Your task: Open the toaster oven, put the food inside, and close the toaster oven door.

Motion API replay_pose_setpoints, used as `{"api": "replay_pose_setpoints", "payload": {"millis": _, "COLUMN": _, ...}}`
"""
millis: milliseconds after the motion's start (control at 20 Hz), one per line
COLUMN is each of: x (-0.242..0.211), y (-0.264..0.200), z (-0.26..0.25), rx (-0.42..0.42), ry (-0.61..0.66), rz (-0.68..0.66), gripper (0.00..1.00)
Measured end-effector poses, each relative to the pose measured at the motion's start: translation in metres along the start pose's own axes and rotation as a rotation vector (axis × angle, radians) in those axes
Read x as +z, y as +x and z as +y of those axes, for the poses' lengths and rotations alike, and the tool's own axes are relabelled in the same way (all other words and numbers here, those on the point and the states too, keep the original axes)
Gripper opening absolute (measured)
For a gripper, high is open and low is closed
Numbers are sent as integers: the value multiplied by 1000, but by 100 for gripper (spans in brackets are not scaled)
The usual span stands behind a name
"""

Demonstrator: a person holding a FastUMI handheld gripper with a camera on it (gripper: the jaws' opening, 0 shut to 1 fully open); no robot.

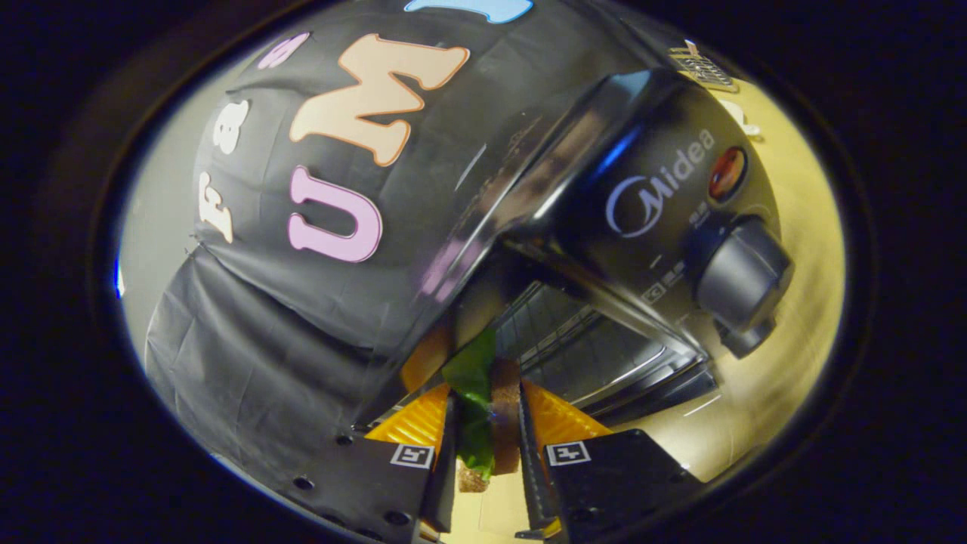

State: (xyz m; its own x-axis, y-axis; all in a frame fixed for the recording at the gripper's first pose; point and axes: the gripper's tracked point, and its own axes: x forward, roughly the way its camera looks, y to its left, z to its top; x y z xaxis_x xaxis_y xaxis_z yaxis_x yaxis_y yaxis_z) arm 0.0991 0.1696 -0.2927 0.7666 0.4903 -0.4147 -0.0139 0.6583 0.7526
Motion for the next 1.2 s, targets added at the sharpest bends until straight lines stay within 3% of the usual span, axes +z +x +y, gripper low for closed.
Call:
{"api": "replay_pose_setpoints", "payload": {"millis": 450, "x": 10, "y": 9, "z": -22, "rx": -107, "ry": -221, "rz": -69, "gripper": 40}}
{"api": "replay_pose_setpoints", "payload": {"millis": 650, "x": 21, "y": 13, "z": -15, "rx": -130, "ry": -361, "rz": -113, "gripper": 40}}
{"api": "replay_pose_setpoints", "payload": {"millis": 900, "x": 28, "y": 30, "z": -5, "rx": -148, "ry": -435, "rz": -153, "gripper": 40}}
{"api": "replay_pose_setpoints", "payload": {"millis": 1000, "x": 19, "y": 30, "z": -17, "rx": -215, "ry": -510, "rz": -118, "gripper": 54}}
{"api": "replay_pose_setpoints", "payload": {"millis": 1200, "x": 19, "y": 13, "z": -1, "rx": -215, "ry": -632, "rz": -128, "gripper": 81}}
